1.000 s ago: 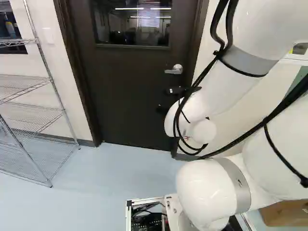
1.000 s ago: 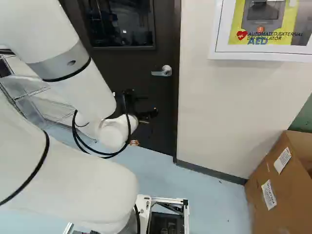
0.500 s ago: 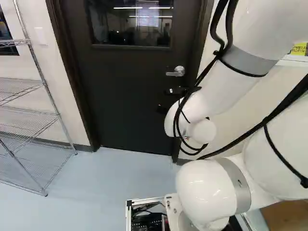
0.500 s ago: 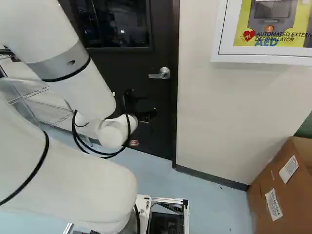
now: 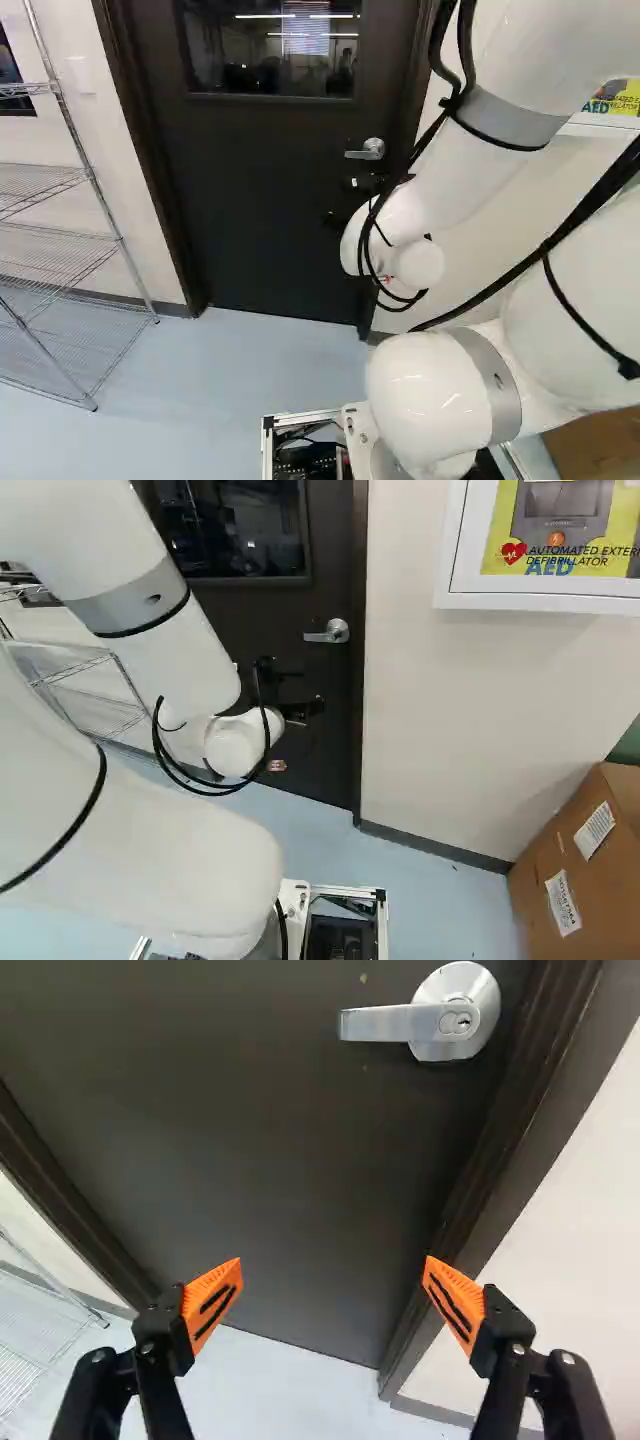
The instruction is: Open the door and move inside
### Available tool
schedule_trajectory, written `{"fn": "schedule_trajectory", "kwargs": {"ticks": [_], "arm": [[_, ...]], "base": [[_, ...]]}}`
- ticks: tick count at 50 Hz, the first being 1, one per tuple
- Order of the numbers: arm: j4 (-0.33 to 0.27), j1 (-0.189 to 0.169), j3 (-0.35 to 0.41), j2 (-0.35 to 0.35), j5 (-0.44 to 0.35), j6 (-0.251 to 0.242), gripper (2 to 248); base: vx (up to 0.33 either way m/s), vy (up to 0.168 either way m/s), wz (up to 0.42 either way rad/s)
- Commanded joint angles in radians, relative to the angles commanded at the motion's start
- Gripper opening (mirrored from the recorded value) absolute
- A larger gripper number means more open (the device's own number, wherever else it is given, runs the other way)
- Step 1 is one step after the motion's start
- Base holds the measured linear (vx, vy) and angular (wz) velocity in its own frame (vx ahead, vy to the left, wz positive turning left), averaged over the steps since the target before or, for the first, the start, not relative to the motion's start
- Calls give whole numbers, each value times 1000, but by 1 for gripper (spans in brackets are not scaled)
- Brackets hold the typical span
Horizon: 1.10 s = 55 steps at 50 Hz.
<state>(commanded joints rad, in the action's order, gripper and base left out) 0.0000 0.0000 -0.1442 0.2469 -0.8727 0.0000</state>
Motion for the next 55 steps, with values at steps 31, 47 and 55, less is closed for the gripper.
{"fn": "schedule_trajectory", "kwargs": {"ticks": [31, 47, 55], "arm": [[0, 0, -146, -76, 0, 0, 247], [0, 0, -190, -81, 0, 0, 247], [0, 0, -211, -83, 0, 0, 247]], "base": [[0, 0, 0], [0, 0, 0], [0, 0, 0]]}}
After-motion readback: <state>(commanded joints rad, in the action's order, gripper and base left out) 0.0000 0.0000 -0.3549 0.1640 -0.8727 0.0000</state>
